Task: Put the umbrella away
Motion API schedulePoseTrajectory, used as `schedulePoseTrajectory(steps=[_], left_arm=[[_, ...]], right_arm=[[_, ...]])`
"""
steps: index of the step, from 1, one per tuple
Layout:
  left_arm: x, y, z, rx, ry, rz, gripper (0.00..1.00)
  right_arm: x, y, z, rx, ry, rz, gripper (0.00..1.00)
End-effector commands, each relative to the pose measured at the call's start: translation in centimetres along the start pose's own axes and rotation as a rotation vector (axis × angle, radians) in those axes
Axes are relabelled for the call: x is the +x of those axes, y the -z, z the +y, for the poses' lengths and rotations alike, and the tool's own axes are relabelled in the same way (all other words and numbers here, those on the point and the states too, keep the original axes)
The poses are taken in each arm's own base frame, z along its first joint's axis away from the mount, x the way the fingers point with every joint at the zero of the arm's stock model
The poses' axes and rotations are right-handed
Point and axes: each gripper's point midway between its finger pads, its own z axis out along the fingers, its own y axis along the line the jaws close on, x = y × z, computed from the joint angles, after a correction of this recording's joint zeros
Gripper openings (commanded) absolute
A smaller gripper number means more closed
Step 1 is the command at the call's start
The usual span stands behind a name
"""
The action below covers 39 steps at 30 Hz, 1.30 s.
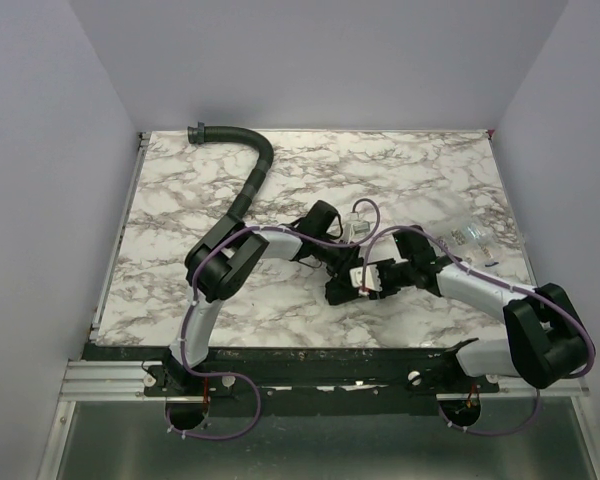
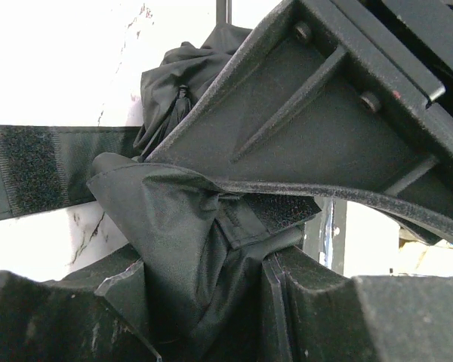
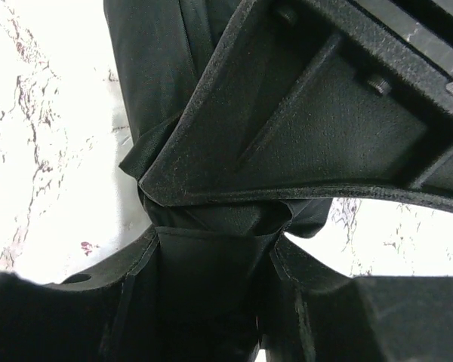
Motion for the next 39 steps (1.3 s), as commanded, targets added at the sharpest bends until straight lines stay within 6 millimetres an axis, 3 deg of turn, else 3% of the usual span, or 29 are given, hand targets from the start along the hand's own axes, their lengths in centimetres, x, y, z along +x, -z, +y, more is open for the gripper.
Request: schedulePoseTrajectory(steps=[1,5,12,27,34,39], left_arm=[[4.8,0.1,4.8,-0.145,0.139,0.038,0.25],[3.4,0.6,4.0,-0.116,0.100,-0.001,0.28],[1.7,0.3,2.9,-0.037,0.042,-0.028,0.27],[1.0,1.8,2.3,-0.008,0.010,-0.095,0.26],[-0.6,2.0,1.3,0.035,-0.032,-0.132,0.26],[-1.1,2.6,1.1,0.036,-0.045,-0.157,0.25]], right_arm=[[4.1,-0.2,5.8,-0.155,-0.095,0.184,0.19],[4.9,0.2,4.5,-0.087,-0.061,0.242,0.16],[4.5,1.8,-0.4,0.017,0.003,0.328,0.13],[2.0,0.8,-2.3,0.008,0.128,0.426,0.11],[1.1,1.7,-3.2,0.014,0.151,0.463,0.11],[0.0,1.1,-3.6,0.005,0.171,0.465,0.11]])
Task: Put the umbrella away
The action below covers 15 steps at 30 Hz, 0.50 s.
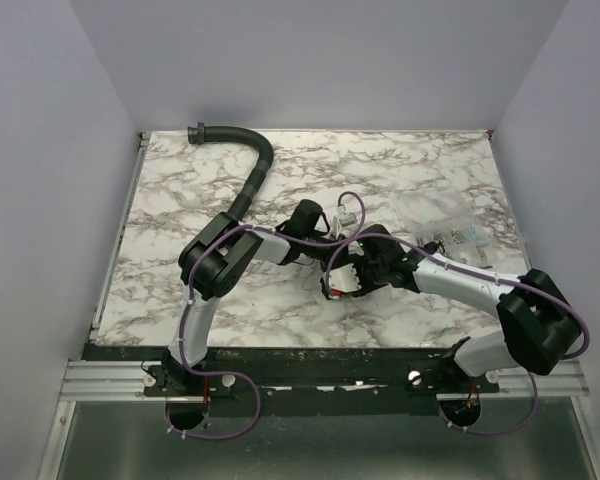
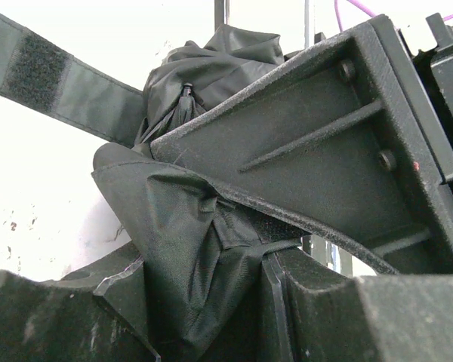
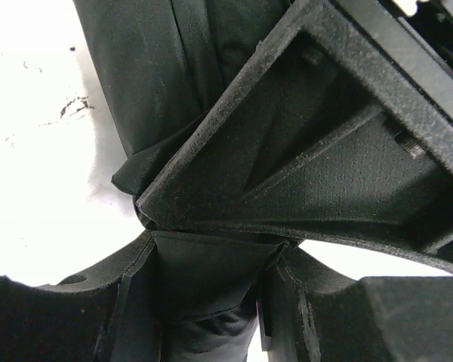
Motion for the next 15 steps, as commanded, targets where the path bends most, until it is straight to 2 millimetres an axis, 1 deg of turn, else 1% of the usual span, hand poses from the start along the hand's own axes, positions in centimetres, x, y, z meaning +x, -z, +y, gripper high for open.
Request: schedulePoseTrajectory(steps=[1,4,8,12,15], left_arm=[[0.5,1.0,0.8,-0.017,0.008,-0.018,0.25],[1.0,2.2,1.3,-0.043,0.022,-0.039,0.25],[1.9,4.0,1.8,-0.064,0.036,-0.067,0.25],[2.5,4.7,1.8,-0.065,0.038,-0.073,0.25],[2.9,5.0,2.2,-0.090,0.061,-0.071,0.25]], right_arm=[[0.6,0.3,-0.4,-0.019,0.040,0.102,0.11],[-0.2,-0.2,-0.7,-0.015,0.046,0.091,0.11],[-0.8,-1.4,-0.7,-0.026,0.053,0.097,0.11],[-2.3,-2.3,-0.4,-0.038,0.071,0.093,0.11],[-3.7,-3.0,0.0,-0.070,0.022,0.044,0.11]])
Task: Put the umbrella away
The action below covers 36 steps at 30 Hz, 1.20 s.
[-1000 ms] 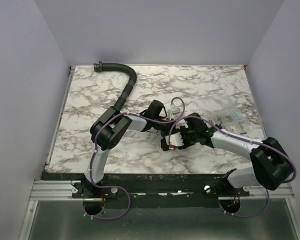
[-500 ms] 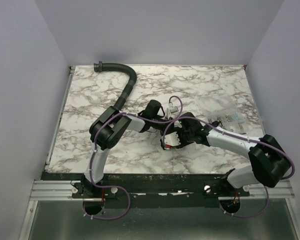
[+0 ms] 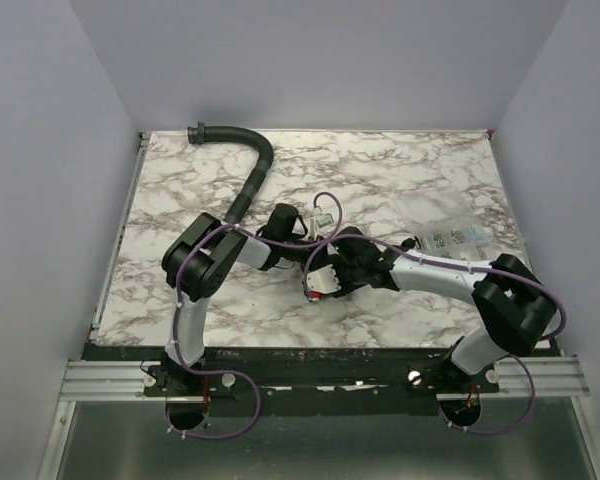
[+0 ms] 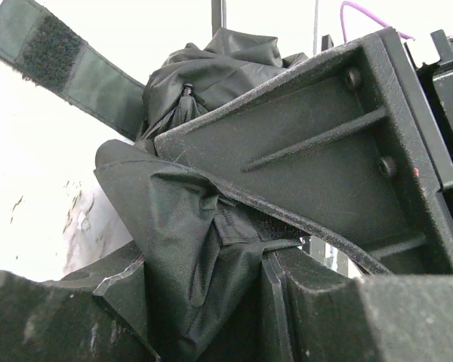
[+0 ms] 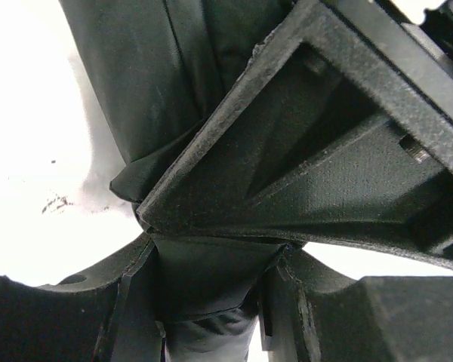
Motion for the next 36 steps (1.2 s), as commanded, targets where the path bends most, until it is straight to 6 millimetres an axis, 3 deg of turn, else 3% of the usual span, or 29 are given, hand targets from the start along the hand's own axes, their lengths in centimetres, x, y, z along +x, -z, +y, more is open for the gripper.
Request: schedulePoseTrajectory(steps=[1,4,7,11,14,20,24,25,27,31,34,36], left_arm=[[1.5,1.2,1.8,-0.070,0.030,0.012,0.25],[2.8,2.0,3.3,-0.174,0.059,0.048,0.26],[3.4,2.9,4.2,-0.271,0.060,0.055,0.32],[1.4,4.4,3.6,-0.329,0.026,-0.025,0.45],[-1.1,5.1,2.3,-0.329,-0.025,-0.085,0.54],[-5.6,7.4,-0.1,-0.371,-0.153,-0.228,0.64],[-6.8,11.4,-0.8,-0.575,-0.315,-0.357,0.67],[-7.2,12.8,-1.6,-0.629,-0.375,-0.408,0.72],[-7.5,15.3,-3.3,-0.701,-0.483,-0.516,0.98],[-7.3,18.4,-5.6,-0.757,-0.508,-0.719,0.98],[-6.6,17.1,-8.4,-0.589,-0.571,-0.760,0.98],[-5.2,15.4,-9.7,-0.467,-0.654,-0.689,0.90]], right_arm=[[0.0,-0.9,1.7,-0.078,-0.073,0.037,0.11],[-1.5,-1.9,3.6,-0.148,-0.154,-0.049,0.11],[-1.6,-2.6,6.0,-0.225,-0.232,-0.085,0.11],[-0.4,-2.4,8.4,-0.329,-0.345,-0.135,0.11],[0.0,-1.9,9.9,-0.407,-0.385,-0.173,0.11],[0.0,-1.5,12.0,-0.529,-0.402,-0.186,0.11],[0.3,-0.9,12.7,-0.603,-0.456,-0.190,0.11],[0.5,-0.8,12.8,-0.618,-0.474,-0.186,0.11],[0.8,-0.5,13.0,-0.650,-0.505,-0.179,0.11],[1.4,-0.1,13.7,-0.723,-0.571,-0.149,0.11],[1.6,-0.1,13.9,-0.769,-0.608,-0.126,0.11],[1.8,0.1,14.3,-0.808,-0.623,-0.112,0.11]])
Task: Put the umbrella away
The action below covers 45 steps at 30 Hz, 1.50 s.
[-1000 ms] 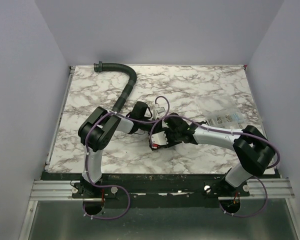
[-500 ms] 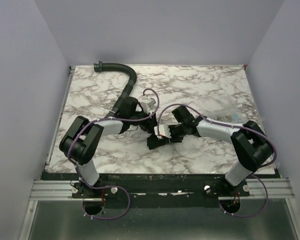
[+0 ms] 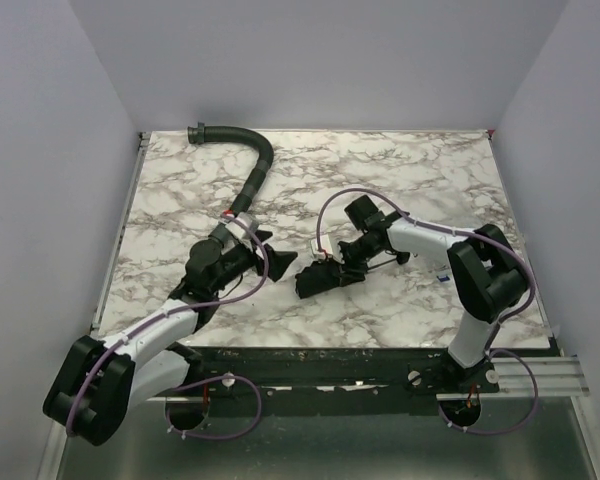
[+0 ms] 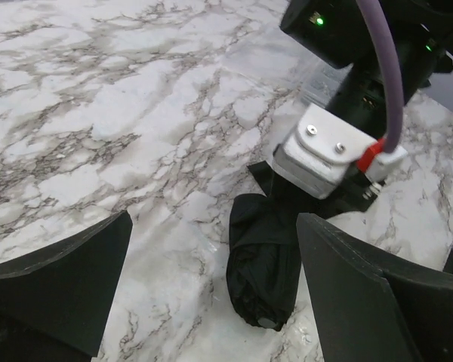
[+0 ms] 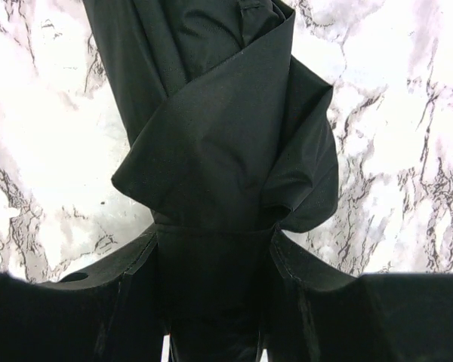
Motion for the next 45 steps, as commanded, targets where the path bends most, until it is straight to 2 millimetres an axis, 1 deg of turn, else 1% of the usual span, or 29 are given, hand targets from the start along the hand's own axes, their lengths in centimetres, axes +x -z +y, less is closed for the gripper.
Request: schedulePoseTrajectory(steps=[1,2,3,4,5,7,8,9,10,12,15,17,18,19,21,23,25,27,29,30,32,34,35,37,38,39,40,41,45], left_arm=[[0.0,0.6,-3.9,0.224,-0.082,-0.061,0.85],[1.2,0.6,-4.4,0.240,-0.140,-0.021,0.83],[2.9,0.6,-5.4,0.258,-0.222,0.032,0.83],[4.1,0.6,-6.0,0.256,-0.312,0.059,0.83],[5.5,0.8,-7.1,0.283,-0.401,0.087,0.84],[7.5,1.1,-8.1,0.300,-0.531,0.118,0.84],[8.2,1.2,-8.2,0.292,-0.576,0.130,0.84],[8.9,1.1,-8.6,0.307,-0.635,0.150,0.89],[9.2,0.9,-8.5,0.296,-0.668,0.157,0.95],[9.5,-0.1,-8.7,0.302,-0.736,0.178,0.98],[10.6,-2.1,-8.1,0.284,-0.820,0.255,0.98],[11.0,-3.2,-7.8,0.275,-0.864,0.277,0.98],[10.8,-3.9,-7.5,0.246,-0.880,0.267,0.98],[11.1,-4.3,-7.0,0.223,-0.894,0.272,0.98],[10.7,-5.0,-6.3,0.165,-0.913,0.247,0.98],[11.3,-5.5,-6.3,0.175,-0.924,0.264,0.98],[12.4,-5.8,-6.1,0.183,-0.930,0.303,0.96],[13.7,-6.2,-5.8,0.189,-0.917,0.351,0.90],[15.3,-6.3,-5.7,0.201,-0.882,0.405,0.80],[16.1,-6.2,-5.8,0.211,-0.863,0.430,0.72],[17.7,-6.0,-5.8,0.225,-0.822,0.475,0.51],[19.2,-5.7,-5.5,0.226,-0.792,0.521,0.32],[20.0,-5.4,-5.5,0.237,-0.775,0.545,0.21],[21.2,-5.0,-5.8,0.260,-0.725,0.587,0.05],[21.7,-4.6,-6.0,0.273,-0.689,0.607,0.01],[22.0,-4.3,-6.1,0.279,-0.652,0.622,0.00],[22.4,-4.1,-6.2,0.278,-0.606,0.640,0.00],[22.6,-3.8,-6.2,0.273,-0.558,0.659,0.00],[23.5,-2.9,-6.0,0.275,-0.389,0.710,0.00]], right_arm=[[7.4,0.1,10.8,-0.379,-0.341,0.275,0.11],[7.7,0.0,11.0,-0.398,-0.359,0.282,0.11],[8.0,0.0,11.3,-0.418,-0.374,0.291,0.11],[8.4,0.0,11.6,-0.437,-0.390,0.301,0.11],[8.7,0.0,11.8,-0.447,-0.402,0.308,0.11],[9.0,-0.1,11.9,-0.451,-0.415,0.317,0.11],[9.1,-0.1,11.8,-0.450,-0.419,0.317,0.11],[9.1,-0.1,11.7,-0.442,-0.423,0.318,0.11],[9.1,-0.2,11.5,-0.438,-0.427,0.320,0.11],[9.1,-0.2,11.5,-0.439,-0.434,0.321,0.11],[9.1,-0.3,11.5,-0.445,-0.440,0.321,0.12],[9.1,-0.2,11.5,-0.438,-0.441,0.322,0.12],[9.2,-0.2,11.4,-0.434,-0.437,0.323,0.12],[9.2,-0.2,11.4,-0.429,-0.438,0.322,0.12],[9.2,-0.1,11.3,-0.427,-0.435,0.322,0.13],[9.2,-0.1,11.3,-0.426,-0.433,0.322,0.13],[9.2,0.0,11.4,-0.429,-0.432,0.321,0.13],[9.3,0.0,11.3,-0.428,-0.433,0.322,0.14],[9.3,0.2,11.3,-0.425,-0.431,0.318,0.15],[9.2,0.3,11.2,-0.419,-0.433,0.314,0.16],[9.2,0.4,11.1,-0.412,-0.434,0.308,0.18],[8.9,0.5,11.0,-0.414,-0.436,0.294,0.22],[8.6,0.5,10.9,-0.415,-0.438,0.278,0.26],[7.7,0.9,10.5,-0.413,-0.438,0.234,0.36],[7.2,1.4,9.9,-0.395,-0.434,0.199,0.42],[6.5,1.9,9.1,-0.367,-0.430,0.163,0.47],[6.0,2.4,8.2,-0.333,-0.423,0.135,0.53],[5.5,3.0,7.0,-0.291,-0.415,0.102,0.60],[3.5,6.5,2.7,-0.154,-0.374,-0.007,0.77]])
